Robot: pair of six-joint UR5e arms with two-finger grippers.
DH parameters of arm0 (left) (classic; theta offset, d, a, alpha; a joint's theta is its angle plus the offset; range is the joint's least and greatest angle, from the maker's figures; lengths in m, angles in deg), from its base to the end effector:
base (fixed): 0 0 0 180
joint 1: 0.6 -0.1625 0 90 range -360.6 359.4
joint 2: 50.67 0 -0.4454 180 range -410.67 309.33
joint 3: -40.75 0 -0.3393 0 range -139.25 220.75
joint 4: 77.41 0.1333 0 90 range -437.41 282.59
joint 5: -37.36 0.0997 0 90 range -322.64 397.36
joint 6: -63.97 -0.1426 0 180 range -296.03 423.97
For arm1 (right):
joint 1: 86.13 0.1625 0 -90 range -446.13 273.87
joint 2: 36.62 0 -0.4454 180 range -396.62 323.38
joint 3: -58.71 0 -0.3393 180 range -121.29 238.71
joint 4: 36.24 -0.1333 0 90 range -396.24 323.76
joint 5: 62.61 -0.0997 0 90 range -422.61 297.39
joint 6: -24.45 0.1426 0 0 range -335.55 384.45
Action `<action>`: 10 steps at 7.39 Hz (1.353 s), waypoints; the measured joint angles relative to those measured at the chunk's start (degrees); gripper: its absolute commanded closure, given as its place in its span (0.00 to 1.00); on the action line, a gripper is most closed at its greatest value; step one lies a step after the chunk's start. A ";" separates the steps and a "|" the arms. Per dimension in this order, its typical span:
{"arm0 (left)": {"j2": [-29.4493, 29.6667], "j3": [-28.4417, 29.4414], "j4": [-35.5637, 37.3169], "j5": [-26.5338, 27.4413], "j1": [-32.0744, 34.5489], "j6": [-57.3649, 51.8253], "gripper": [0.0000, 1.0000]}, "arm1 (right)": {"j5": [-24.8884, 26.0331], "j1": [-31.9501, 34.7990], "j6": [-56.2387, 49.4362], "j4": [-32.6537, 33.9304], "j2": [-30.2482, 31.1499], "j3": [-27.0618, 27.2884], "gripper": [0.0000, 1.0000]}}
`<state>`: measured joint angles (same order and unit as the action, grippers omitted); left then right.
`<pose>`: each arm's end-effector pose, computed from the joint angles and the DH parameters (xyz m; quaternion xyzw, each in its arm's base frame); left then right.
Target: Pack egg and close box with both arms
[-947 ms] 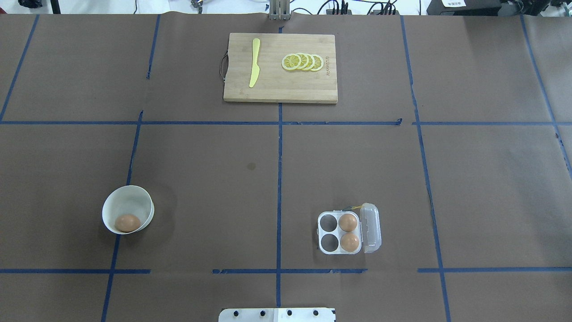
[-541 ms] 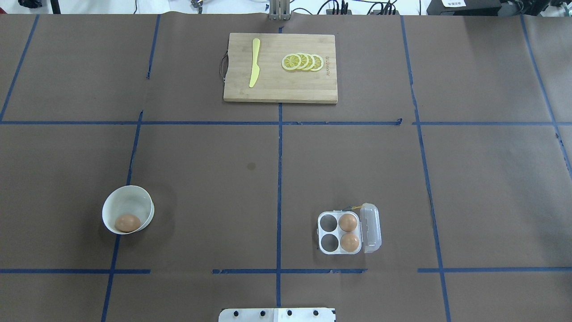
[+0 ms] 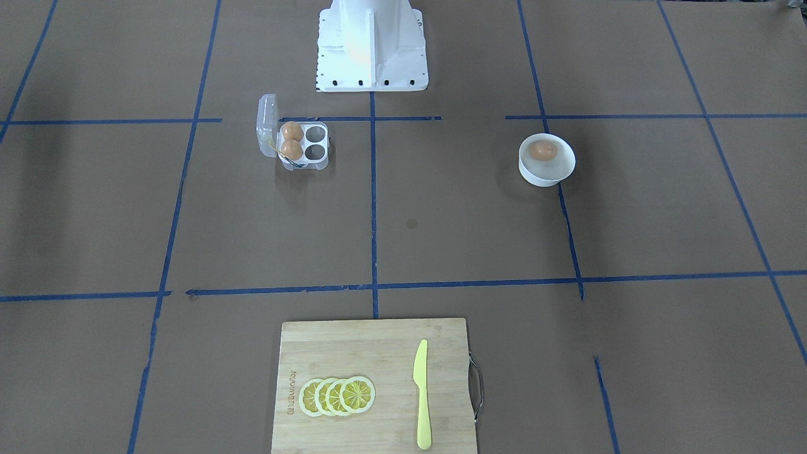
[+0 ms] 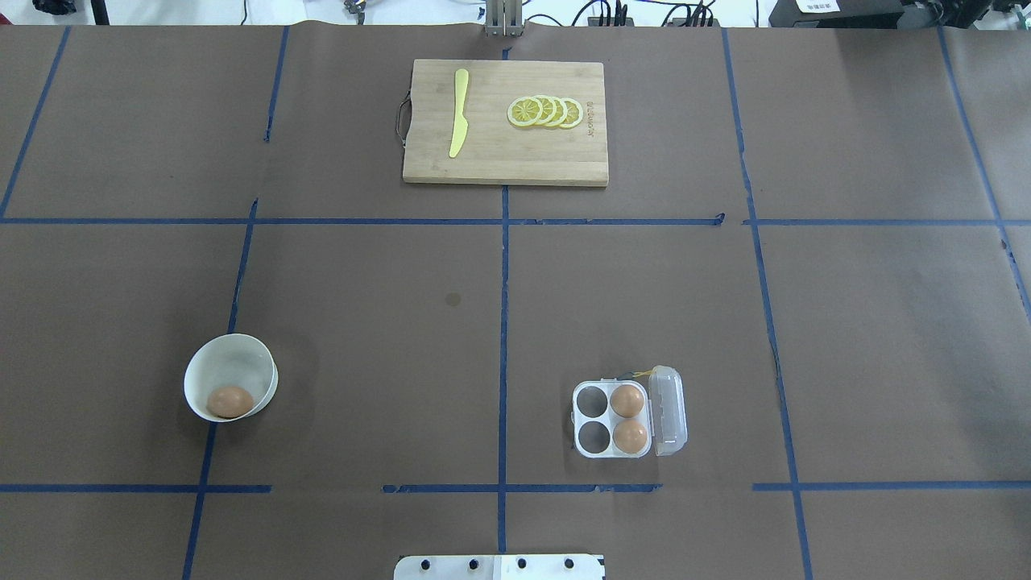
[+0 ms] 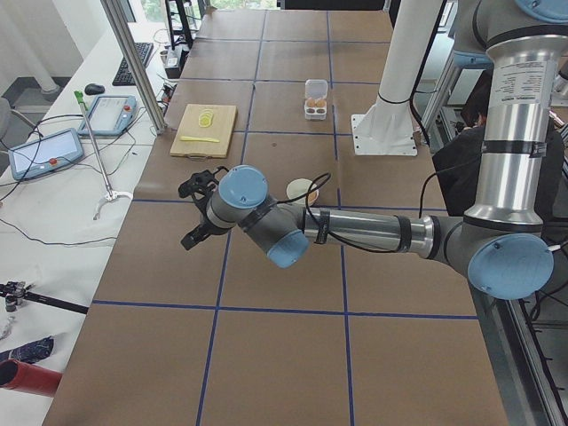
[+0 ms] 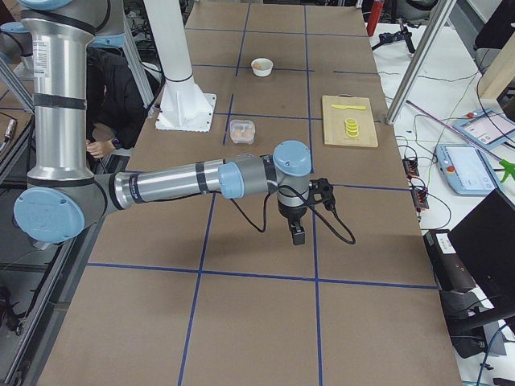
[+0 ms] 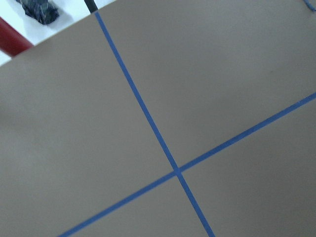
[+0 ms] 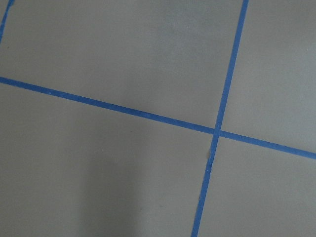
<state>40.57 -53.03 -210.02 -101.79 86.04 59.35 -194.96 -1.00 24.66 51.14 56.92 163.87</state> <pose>0.0030 -0.4844 0.5673 0.3714 0.3764 0.2254 0.8183 0.0008 -0.4290 0.6163 0.0996 -0.3632 -0.0824 0.9227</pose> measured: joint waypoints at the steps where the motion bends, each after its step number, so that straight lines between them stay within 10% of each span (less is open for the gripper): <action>1: -0.73 -2.65 -0.93 -0.42 -4.54 3.79 0.00 | -0.06 -0.08 0.16 -0.30 -0.01 -0.02 0.00; 4: -5.39 -12.40 -1.56 1.24 -17.44 9.37 0.24 | -0.10 -0.14 0.23 -0.50 0.49 -0.04 0.00; 10: -8.42 -17.32 -1.81 12.33 -39.56 9.90 0.31 | -0.15 -0.14 0.31 -0.45 0.83 -0.04 0.00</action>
<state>32.15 -70.36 -211.83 -89.46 46.48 69.25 -195.10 -1.14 24.97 50.68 57.75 163.83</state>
